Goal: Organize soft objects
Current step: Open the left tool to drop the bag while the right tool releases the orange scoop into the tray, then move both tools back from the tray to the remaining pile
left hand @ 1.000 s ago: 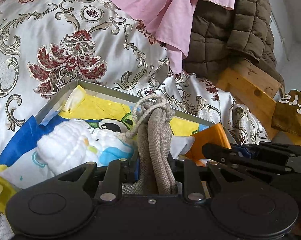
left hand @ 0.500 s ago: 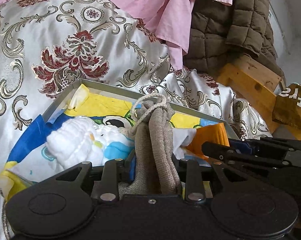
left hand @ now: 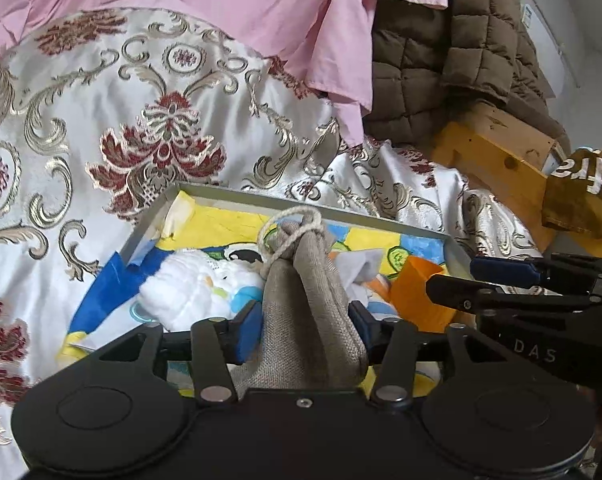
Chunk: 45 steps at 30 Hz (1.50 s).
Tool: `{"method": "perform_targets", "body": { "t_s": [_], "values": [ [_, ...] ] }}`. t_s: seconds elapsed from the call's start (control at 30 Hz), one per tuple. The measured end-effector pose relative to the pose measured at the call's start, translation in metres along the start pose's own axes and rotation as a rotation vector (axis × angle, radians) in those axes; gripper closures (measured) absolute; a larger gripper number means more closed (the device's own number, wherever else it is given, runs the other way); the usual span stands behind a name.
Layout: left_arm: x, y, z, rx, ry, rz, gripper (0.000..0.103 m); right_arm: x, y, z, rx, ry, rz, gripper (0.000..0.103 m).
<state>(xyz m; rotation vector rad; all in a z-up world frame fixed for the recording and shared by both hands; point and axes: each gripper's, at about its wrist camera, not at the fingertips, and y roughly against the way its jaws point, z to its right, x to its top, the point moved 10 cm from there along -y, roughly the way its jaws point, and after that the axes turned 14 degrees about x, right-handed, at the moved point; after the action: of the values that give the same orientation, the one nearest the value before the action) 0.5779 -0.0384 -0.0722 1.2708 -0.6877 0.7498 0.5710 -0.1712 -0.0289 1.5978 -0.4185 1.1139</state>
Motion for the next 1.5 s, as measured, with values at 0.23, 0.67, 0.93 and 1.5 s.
{"method": "perform_targets", "body": {
  "t_s": [0.23, 0.67, 0.93, 1.5],
  "values": [
    [0.002, 0.041, -0.005, 0.026, 0.018, 0.057, 0.043, 0.008, 0.04, 0.001, -0.024, -0.006, 0.059, 0.032],
    [-0.008, 0.127, -0.022, 0.078, 0.071, 0.154, 0.018, -0.003, 0.115, -0.02, 0.003, -0.066, 0.158, 0.008],
    [-0.018, 0.173, -0.012, 0.062, 0.033, 0.189, 0.008, -0.009, 0.155, -0.036, 0.043, -0.092, 0.201, 0.0],
    [-0.043, 0.275, -0.004, 0.043, 0.007, 0.266, 0.001, -0.04, 0.229, -0.064, 0.061, -0.142, 0.251, 0.0]
  ]
}}
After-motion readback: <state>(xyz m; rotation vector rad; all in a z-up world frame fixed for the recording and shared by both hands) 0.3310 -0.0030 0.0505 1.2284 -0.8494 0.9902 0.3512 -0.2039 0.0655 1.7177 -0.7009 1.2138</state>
